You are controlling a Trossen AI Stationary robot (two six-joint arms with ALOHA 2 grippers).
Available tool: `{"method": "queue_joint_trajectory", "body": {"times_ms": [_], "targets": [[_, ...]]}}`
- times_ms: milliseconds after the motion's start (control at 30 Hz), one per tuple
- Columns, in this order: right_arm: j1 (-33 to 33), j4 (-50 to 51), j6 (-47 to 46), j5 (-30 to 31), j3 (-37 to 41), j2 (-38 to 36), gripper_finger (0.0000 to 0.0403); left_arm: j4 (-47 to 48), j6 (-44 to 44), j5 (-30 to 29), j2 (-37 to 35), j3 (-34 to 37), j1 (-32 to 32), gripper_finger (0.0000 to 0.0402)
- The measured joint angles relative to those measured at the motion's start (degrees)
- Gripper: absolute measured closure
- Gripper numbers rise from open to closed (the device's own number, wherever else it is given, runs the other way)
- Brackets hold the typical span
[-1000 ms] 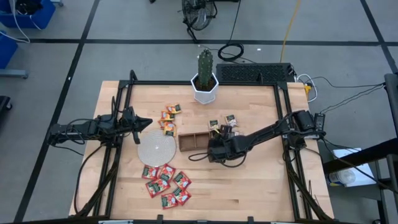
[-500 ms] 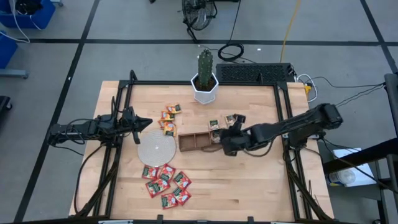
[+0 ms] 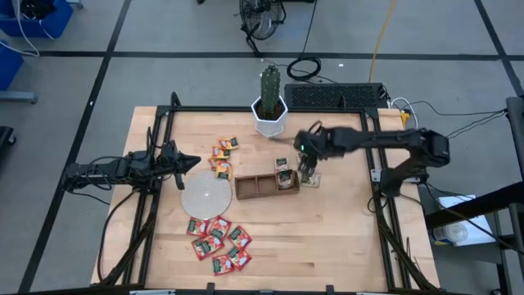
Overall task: Pick & Place Tea
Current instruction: Put the brown tea bag into the right section of the wooden organizer
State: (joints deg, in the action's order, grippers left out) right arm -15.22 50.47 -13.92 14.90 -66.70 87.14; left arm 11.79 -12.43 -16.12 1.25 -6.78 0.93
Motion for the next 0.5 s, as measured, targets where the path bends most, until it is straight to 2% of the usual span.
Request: {"method": "queue_joint_trajectory", "body": {"times_ms": [100,200,300,500], "targets": [[-6.11,1.47,-2.79,-2.47,0.06,2.59,0.0126,0.00,0.00,0.00,0.01,0.01,0.00,0.0380],[-10.03,-1.28,-4.83,-8.49,0.00,5.03,0.0107,0.02,0.00,0.00,0.01,0.00,0.00,0.0380],[-11.17,-3.21,-6.26,-12.16,0.00,8.61,0.0105,0.01,0.00,0.00,0.01,-0.01,0.00,0.0380],[-9.87,-3.03,-7.81,-13.78,0.00,15.43,0.0114,0.00,0.00,0.00,0.00,0.00,0.00,0.0380]]}}
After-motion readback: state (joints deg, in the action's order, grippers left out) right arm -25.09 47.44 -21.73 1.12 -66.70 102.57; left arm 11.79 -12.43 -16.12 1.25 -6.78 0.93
